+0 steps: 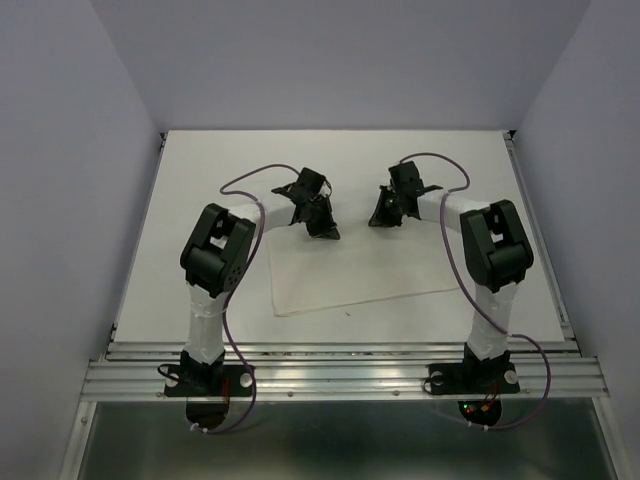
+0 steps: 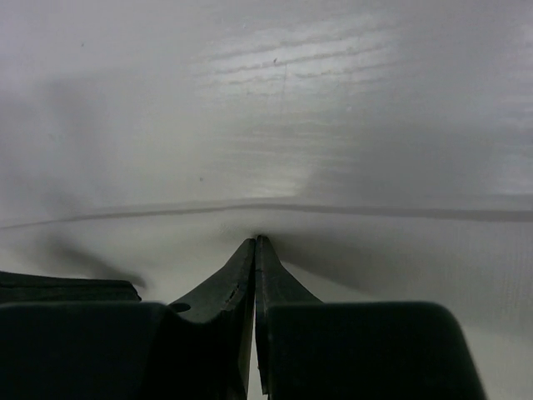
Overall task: Fold the napkin into a case and place the utensils inside
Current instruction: Smooth out the rectangle-folded napkin at the center of the board.
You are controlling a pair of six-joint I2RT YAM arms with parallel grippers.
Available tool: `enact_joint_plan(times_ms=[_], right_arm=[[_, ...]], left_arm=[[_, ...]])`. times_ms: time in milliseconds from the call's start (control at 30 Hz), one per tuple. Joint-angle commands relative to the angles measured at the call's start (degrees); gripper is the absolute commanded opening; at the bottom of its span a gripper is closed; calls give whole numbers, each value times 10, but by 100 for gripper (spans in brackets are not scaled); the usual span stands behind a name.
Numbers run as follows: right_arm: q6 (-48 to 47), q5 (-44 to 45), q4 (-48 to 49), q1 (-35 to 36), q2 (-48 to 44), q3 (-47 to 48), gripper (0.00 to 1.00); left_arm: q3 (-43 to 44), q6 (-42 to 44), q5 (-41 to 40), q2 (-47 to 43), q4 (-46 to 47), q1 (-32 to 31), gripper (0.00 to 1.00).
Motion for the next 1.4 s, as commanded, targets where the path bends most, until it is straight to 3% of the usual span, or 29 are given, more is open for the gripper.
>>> enact_joint_plan(times_ms=[0, 233, 567, 900, 1367], right_arm=[[-9, 40, 6, -4, 22, 43, 7], [-16, 57, 1, -4, 40, 74, 6], [-34, 85, -5, -22, 19, 44, 7], [-53, 77, -3, -88, -2, 7, 7], [-67, 106, -3, -177, -25, -30, 6]], left_arm=[[41, 16, -22, -2, -15, 5, 0], [61, 48, -62, 5, -44, 6, 0], [44, 75, -64, 18, -46, 32, 0], [-18, 92, -65, 20, -33, 78, 0], [-6, 113, -68, 29, -43, 90, 0]])
